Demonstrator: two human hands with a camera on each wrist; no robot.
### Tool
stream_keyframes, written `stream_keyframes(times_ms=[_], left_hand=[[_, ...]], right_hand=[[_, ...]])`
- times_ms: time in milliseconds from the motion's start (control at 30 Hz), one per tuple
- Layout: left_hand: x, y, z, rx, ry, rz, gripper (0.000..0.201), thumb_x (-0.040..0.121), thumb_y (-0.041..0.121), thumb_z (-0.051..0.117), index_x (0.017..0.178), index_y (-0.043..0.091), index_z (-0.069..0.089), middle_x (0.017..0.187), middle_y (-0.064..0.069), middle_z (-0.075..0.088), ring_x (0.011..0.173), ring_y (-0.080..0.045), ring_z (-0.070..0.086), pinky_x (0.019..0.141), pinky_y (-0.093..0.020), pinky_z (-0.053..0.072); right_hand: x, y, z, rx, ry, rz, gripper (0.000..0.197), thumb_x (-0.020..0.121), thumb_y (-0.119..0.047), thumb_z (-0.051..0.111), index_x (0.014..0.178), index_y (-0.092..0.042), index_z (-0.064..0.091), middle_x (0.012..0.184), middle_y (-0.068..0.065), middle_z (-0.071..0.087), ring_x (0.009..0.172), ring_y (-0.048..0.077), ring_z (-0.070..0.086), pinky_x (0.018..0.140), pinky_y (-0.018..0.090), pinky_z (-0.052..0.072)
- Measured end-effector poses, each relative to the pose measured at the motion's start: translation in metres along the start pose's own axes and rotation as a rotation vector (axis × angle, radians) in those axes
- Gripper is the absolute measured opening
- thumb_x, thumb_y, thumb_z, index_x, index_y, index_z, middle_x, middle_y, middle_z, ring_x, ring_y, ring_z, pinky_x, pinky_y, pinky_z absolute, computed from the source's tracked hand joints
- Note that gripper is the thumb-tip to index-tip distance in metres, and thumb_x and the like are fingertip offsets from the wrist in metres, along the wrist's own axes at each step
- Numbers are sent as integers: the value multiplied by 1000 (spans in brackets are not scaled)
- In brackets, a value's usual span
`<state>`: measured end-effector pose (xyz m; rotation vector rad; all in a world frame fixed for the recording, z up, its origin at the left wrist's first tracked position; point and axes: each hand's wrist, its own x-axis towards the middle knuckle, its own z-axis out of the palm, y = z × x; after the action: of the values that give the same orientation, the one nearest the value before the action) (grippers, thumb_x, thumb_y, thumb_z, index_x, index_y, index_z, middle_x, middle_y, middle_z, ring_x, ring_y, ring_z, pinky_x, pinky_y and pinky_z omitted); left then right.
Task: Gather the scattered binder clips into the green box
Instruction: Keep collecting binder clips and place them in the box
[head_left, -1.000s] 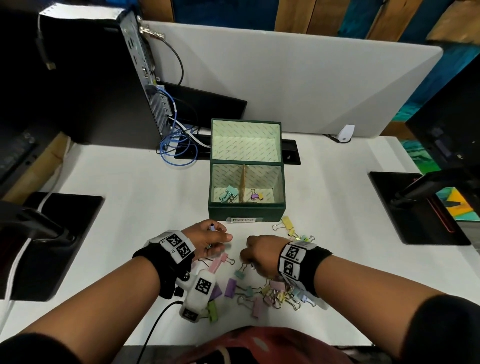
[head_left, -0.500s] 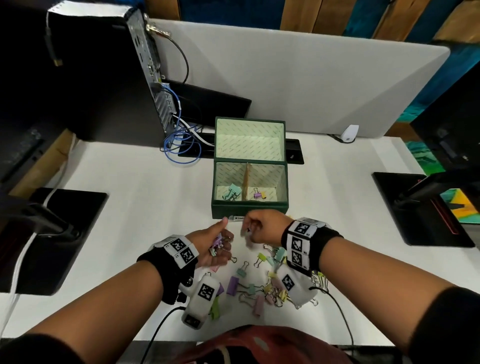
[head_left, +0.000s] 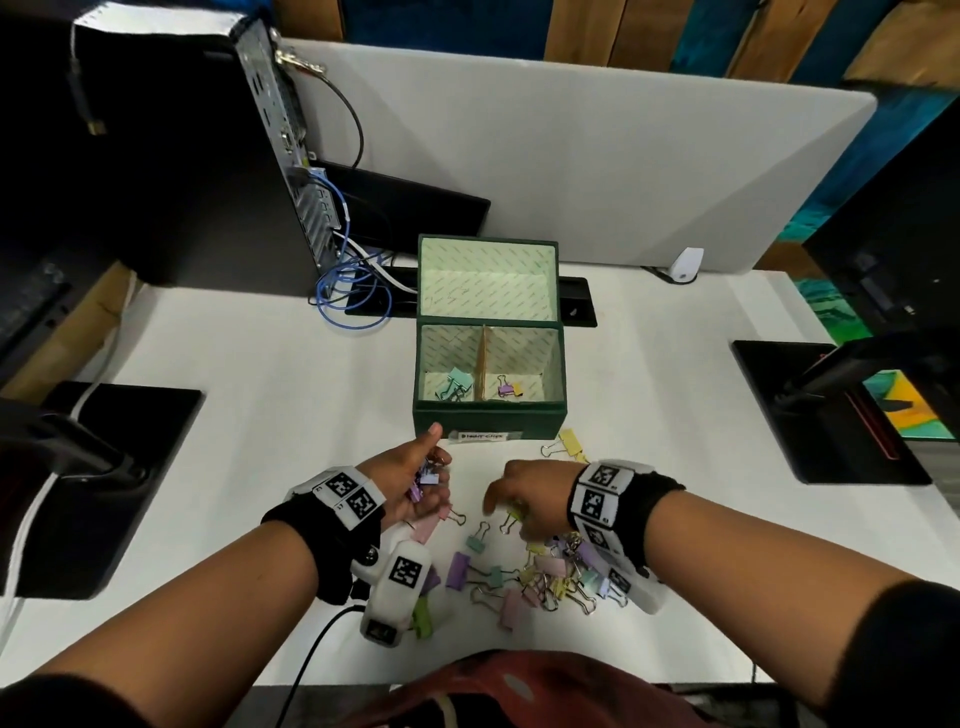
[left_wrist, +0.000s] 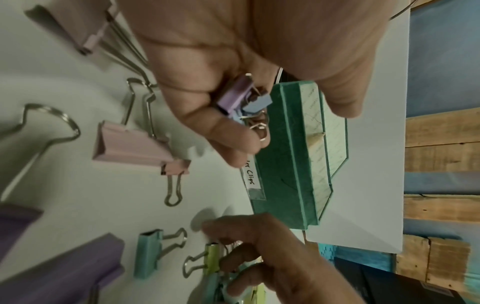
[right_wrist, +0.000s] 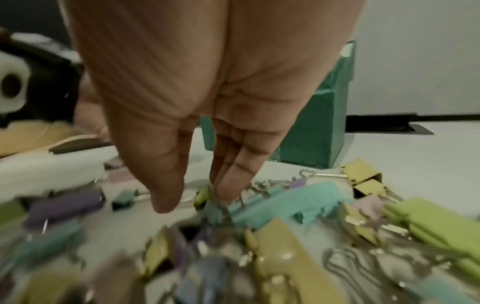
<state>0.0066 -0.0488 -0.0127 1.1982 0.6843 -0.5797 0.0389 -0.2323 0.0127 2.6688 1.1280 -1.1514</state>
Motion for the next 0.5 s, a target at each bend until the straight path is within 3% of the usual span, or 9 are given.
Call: stream_keyframes(times_ms=[167, 333, 500], left_hand=[[-3, 1, -2, 29, -14, -8, 41, 90, 49, 41, 70, 14, 44, 62, -3, 38, 43, -11, 28, 50, -21, 25], [-3, -1, -6, 44, 7, -20, 41, 91, 49, 39, 68, 15, 43, 60, -2, 36, 43, -11, 26, 44, -17, 24], [3, -6, -15, 38, 8, -21, 43, 91, 50, 40, 69, 14, 45, 44, 1, 44, 43, -12, 24, 56, -25, 28]], right_hand=[[8, -9, 14, -66, 52, -81, 59, 81, -8, 58, 133, -31, 43, 121, 10, 48, 98, 31, 58, 65, 30, 43], [10, -19, 18, -139, 75, -245, 51, 81, -15, 63, 129, -29, 50, 117, 8, 49, 94, 31, 57, 69, 32, 47], [20, -19, 22, -257, 116, -322, 35, 82, -9, 59, 114, -22, 58, 106, 11, 49, 83, 35, 58, 61, 35, 50]])
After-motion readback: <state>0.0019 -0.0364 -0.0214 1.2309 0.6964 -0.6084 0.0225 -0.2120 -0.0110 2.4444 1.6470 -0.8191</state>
